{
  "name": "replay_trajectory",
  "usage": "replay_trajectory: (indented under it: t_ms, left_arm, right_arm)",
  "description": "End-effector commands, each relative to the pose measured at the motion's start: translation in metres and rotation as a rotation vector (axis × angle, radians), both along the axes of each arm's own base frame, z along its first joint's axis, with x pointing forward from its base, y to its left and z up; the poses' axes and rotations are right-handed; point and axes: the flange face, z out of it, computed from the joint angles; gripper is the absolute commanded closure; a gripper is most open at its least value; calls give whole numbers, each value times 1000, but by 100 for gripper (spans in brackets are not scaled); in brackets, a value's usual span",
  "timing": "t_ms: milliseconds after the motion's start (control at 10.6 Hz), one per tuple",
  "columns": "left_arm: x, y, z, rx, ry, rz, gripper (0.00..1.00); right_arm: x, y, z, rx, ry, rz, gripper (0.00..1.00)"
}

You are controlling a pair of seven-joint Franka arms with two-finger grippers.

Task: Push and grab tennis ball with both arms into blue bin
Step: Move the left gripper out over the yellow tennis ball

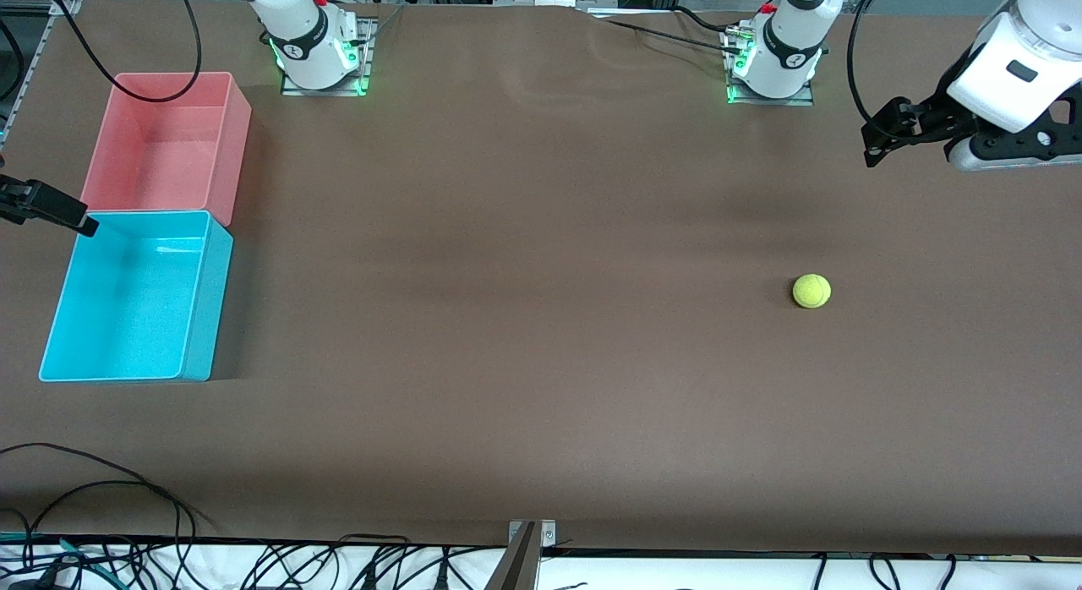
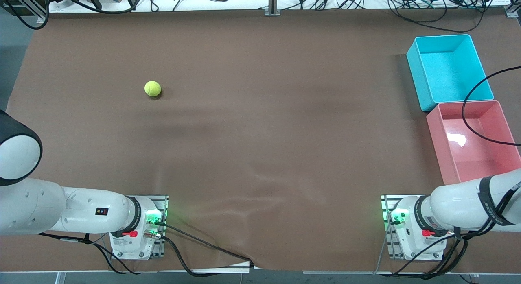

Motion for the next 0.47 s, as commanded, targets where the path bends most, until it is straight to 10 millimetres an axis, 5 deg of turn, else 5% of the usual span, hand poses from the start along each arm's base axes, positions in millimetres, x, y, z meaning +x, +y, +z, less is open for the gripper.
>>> replay_trajectory:
  t_ms: [0,189,378]
  left_arm:
    - [-6,3,-7,25,14,-9,0]
    - [-14,36,-29,9,-57,47,0]
    - [-18,45,-54,19,-48,57,0]
  right_arm:
    - [-1,0,3,-5,3,-10,0]
    - [-1,1,3,-4,4,-5,0]
    - [-1,1,3,-4,4,-8,0]
